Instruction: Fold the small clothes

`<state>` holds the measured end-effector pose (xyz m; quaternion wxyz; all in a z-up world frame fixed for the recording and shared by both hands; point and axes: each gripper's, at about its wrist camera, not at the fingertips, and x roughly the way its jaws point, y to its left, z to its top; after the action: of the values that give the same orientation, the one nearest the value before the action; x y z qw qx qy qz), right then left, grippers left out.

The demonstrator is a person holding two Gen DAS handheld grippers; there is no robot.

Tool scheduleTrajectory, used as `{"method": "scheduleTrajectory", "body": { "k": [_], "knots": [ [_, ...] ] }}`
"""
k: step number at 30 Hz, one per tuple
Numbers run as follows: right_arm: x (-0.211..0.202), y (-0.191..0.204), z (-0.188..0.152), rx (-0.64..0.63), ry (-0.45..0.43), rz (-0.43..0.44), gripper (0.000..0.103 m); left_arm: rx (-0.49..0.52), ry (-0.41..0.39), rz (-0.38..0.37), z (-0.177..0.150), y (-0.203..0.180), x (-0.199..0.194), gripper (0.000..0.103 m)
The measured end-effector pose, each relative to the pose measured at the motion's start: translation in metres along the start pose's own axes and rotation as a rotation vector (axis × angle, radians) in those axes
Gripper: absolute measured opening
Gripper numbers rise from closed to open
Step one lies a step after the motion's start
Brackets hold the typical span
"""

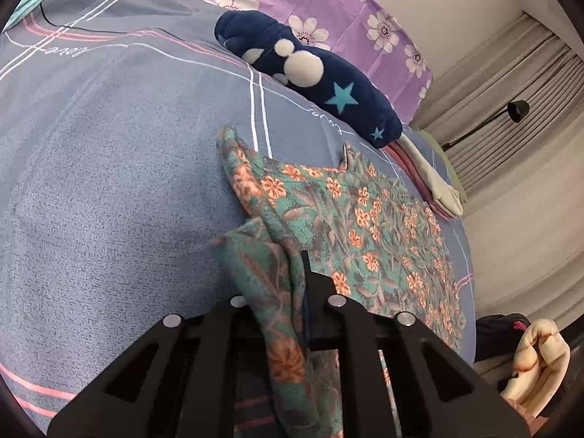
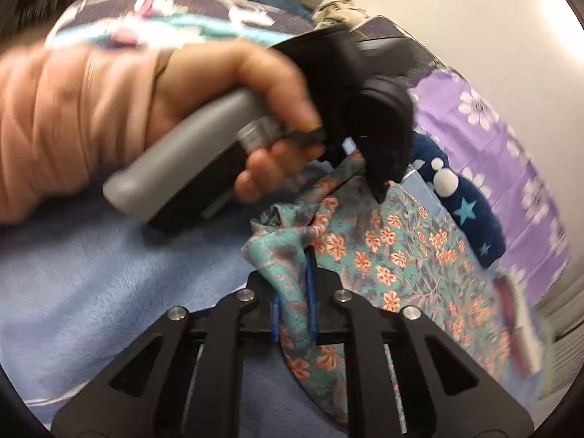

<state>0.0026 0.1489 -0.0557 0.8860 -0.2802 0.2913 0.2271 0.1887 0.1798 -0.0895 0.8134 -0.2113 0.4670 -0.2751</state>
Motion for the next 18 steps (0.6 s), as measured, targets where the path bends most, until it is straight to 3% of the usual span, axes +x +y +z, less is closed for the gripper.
{"method": "scheduleTrajectory", "body": {
  "k": [7,12,18],
  "knots": [
    [-0.028,-0.032,-0.005,0.114,-0.077,0.000,0.010,-0.027,-0.024,-0.016,0.009,-0.021,-0.010,0.011],
    [-0.043,-0.061,-0.013,0.234,-0.096,0.040,0.010,0.020,-0.053,0.048,0.012,-0.050,-0.011,0.011],
    [-0.054,-0.114,-0.037,0.500,-0.098,0.205,0.010,0.060,-0.085,0.113,0.018,-0.097,-0.007,0.011]
  ]
}}
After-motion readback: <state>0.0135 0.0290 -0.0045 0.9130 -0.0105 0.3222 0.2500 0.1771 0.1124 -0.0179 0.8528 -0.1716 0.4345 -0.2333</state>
